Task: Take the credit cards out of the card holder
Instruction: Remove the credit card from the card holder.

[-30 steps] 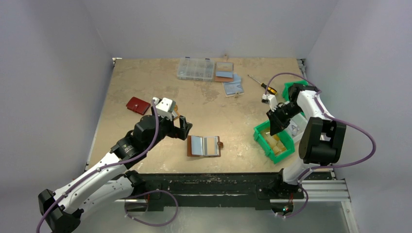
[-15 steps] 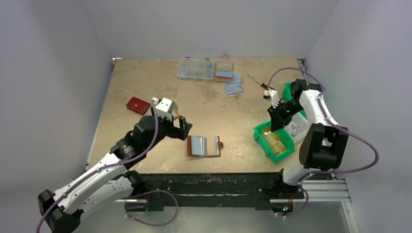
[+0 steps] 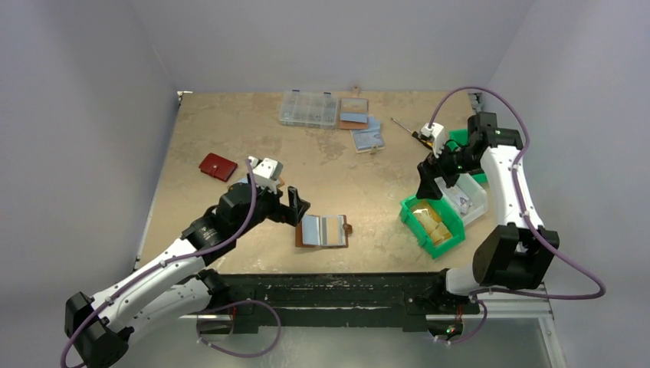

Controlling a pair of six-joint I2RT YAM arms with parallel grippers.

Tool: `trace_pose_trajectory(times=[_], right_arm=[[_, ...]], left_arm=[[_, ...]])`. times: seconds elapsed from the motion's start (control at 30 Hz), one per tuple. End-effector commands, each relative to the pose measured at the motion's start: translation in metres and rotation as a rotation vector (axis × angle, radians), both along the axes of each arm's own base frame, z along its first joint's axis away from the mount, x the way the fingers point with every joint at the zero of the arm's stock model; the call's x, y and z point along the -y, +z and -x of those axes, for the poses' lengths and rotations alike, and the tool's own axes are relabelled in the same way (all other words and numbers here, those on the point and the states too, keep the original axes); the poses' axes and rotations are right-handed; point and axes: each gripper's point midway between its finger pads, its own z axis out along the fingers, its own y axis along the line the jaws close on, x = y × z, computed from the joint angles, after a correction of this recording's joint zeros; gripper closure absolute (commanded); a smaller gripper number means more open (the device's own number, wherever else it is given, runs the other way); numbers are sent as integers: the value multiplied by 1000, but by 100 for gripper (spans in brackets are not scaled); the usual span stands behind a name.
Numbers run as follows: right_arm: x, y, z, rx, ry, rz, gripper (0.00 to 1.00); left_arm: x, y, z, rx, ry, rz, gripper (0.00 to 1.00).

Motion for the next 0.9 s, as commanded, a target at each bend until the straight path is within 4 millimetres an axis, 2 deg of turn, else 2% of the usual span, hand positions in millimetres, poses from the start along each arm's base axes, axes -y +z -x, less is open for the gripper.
trace_pose_trajectory(times=[0.0, 0.1, 0.23, 0.37, 0.5, 0.6, 0.77, 0.87], right_arm=[[-29, 50, -10, 171, 59, -140, 1], [-40, 71, -10, 232, 89, -193, 1], [-50, 93, -10, 314, 108, -251, 1], [-75, 106, 5, 359, 186, -426, 1], [-90, 93, 18, 247, 168, -586, 1], [-89, 83, 28, 280, 223, -540, 1], [-93, 77, 21, 310, 185, -588, 1], [-94, 73, 20, 314, 187, -610, 1]], left_arm=[[21, -3, 8, -56, -52, 132, 0], [29, -11, 15, -111, -78, 182, 1], [39, -7, 20, -140, -105, 262, 2], [49, -10, 22, -190, -118, 313, 4], [56, -21, 22, -254, -113, 321, 8], [58, -27, 19, -280, -81, 322, 9], [60, -36, 14, -292, -3, 262, 9], [63, -46, 16, -304, 48, 166, 11]])
